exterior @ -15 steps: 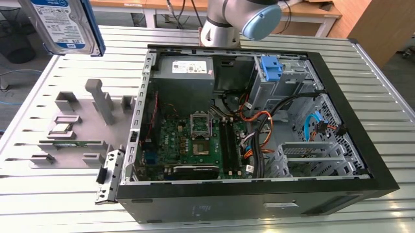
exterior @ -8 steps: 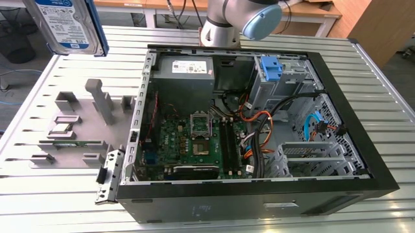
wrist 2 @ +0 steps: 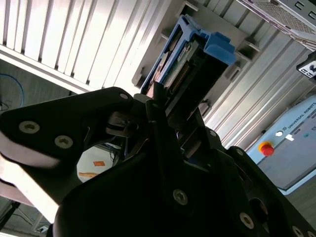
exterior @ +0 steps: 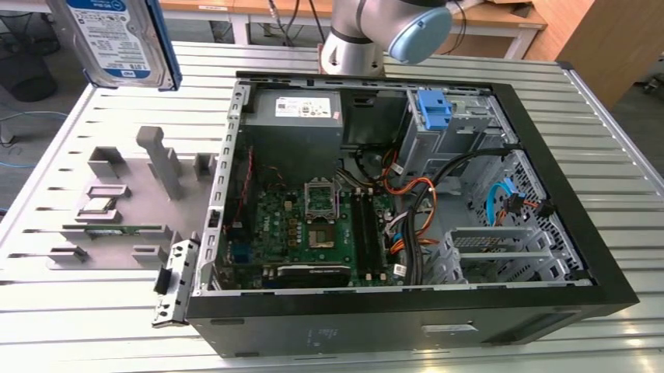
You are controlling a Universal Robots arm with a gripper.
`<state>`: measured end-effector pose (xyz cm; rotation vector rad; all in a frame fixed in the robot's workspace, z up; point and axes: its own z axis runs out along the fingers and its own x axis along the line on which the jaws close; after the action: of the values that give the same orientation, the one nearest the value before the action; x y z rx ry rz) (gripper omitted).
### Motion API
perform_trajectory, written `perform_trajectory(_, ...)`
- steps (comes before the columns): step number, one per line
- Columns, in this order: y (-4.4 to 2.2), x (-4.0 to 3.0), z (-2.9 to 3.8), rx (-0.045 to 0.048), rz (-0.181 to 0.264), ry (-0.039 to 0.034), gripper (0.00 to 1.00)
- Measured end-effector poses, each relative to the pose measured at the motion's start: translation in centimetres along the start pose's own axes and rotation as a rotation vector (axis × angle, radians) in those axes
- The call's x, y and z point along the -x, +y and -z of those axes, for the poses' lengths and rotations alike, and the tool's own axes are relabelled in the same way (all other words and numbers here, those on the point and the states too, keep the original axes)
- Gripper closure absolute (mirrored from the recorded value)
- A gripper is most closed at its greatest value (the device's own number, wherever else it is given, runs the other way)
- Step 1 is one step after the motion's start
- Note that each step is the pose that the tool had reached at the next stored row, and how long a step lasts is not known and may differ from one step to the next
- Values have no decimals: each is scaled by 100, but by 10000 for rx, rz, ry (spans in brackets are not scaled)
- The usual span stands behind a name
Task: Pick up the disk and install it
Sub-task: 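Pick up the disk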
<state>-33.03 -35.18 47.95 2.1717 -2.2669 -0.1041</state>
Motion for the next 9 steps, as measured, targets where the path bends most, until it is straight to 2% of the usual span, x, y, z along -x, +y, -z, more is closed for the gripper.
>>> perform_trajectory(9,-20,1,9,-1,0,-1,65)
